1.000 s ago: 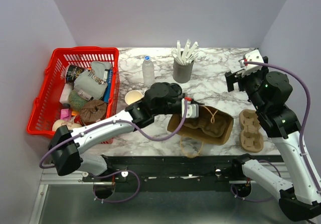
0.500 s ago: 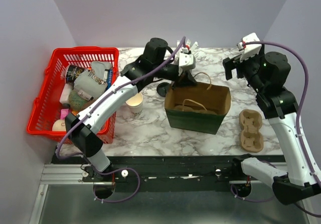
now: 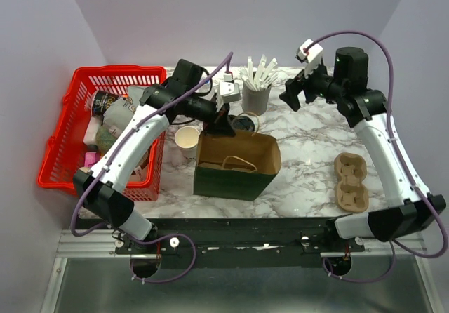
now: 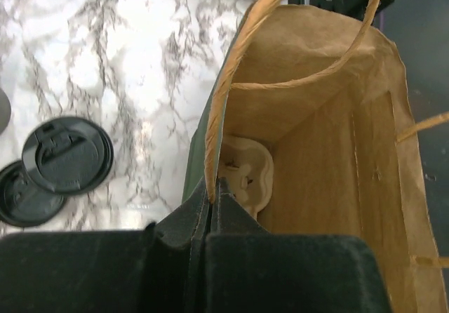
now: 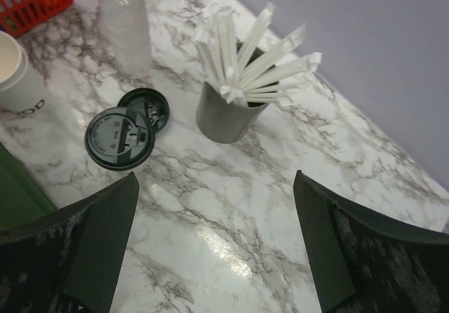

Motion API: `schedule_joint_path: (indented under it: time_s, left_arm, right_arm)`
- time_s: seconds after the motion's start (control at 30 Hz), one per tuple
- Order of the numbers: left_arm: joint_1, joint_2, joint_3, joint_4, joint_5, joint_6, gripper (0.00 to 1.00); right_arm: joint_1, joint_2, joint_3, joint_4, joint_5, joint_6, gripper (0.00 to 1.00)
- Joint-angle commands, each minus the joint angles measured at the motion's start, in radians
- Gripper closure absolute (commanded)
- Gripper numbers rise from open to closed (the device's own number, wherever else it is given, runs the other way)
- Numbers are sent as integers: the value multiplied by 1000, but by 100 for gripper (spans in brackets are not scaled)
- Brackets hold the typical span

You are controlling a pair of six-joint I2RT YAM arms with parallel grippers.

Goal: Pack the takeout coffee

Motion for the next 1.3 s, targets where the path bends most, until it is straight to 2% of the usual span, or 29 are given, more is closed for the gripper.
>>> schedule_joint_path:
  time_s: [0.0,0.07,0.13,0.17,0.23,0.27,0.37,0.5,0.63,0.67,0.73,0.8,0.87,0.97,1.27]
  left_arm:
    - [32,-97,-99,-174,-34,150,100]
    - [44,-129,-158,-139,-62,147,96]
    - [50,-168,-230,-111,-91,145,84]
    - [52,-178,-247,-108,-117,153,74]
    - [52,-203,-278,-105,-140,157,68]
    - [52,-209,-281,-107,-158,159,62]
    - [63,-234,-272,-91,-184,142,53]
    - [87,-249,-221,-87,-213,108,51]
    - [90,-228,-186,-161,-244,127,56]
    - [92,-221,-183,-177,-249,133,63]
    - [92,-214,-167,-224,-259,144,71]
    - [93,-214,-169,-249,-273,164,86]
    - [104,-224,-172,-280,-298,170,95]
    - [109,-226,-163,-356,-315,213,100]
    - [150,-241,-170,-481,-394,332,100]
  right_arm:
    - [-6,93,56,-67,-247,-29,1]
    - [-3,129,66,-56,-339,-27,1]
    - [11,182,88,-53,-358,-23,1]
    - [18,198,94,-54,-361,-32,1]
    - [43,232,105,-67,-367,-70,1]
    - [52,241,105,-73,-355,-120,1]
    - [77,293,117,-96,-357,-180,3]
    - [87,370,163,-116,-344,-202,5]
    - [98,408,154,-87,-343,-220,6]
    - [103,407,142,-62,-323,-205,0]
    - [124,400,96,13,-292,-191,0]
    - [141,385,38,73,-233,-158,0]
    - [173,382,13,154,-121,-98,0]
    - [190,376,-19,176,-110,-63,1]
    - [241,391,-90,248,-24,19,1]
